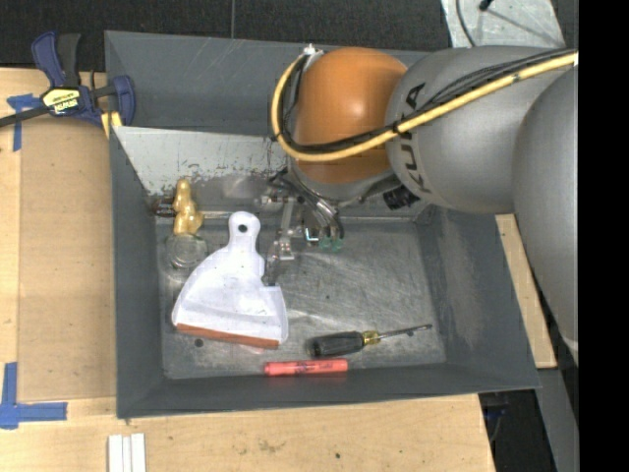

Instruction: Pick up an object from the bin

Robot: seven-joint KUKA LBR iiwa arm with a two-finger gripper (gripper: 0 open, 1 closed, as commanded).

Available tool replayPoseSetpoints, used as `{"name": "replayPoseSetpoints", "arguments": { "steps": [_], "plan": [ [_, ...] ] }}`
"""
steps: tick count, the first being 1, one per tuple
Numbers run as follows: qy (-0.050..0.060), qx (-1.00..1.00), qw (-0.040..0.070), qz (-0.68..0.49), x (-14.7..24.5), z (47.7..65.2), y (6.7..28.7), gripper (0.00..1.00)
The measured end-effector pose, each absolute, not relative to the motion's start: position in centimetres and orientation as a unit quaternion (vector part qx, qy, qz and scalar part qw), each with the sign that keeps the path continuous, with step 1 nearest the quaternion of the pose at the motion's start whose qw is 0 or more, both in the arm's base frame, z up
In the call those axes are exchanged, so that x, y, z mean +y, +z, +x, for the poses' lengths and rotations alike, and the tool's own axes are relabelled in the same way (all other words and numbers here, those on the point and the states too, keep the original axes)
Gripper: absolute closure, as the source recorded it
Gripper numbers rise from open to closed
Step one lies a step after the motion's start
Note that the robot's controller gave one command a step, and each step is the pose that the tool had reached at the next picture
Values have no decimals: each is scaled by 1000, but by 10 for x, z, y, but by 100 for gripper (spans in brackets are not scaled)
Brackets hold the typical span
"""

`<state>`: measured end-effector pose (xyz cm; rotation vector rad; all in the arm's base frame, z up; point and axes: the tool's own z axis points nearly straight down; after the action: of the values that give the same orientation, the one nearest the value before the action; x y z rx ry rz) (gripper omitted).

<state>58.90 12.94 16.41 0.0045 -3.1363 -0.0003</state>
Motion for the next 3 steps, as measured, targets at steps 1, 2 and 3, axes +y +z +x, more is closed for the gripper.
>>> {"name": "replayPoseSetpoints", "arguments": {
  "steps": [1,2,3],
  "plan": [
    [-1,-1000,-1,0,129,591,169,0],
    [1,-1000,-3,29,158,585,149,0],
    [0,-999,-2,54,218,578,134,0]
  ]
}}
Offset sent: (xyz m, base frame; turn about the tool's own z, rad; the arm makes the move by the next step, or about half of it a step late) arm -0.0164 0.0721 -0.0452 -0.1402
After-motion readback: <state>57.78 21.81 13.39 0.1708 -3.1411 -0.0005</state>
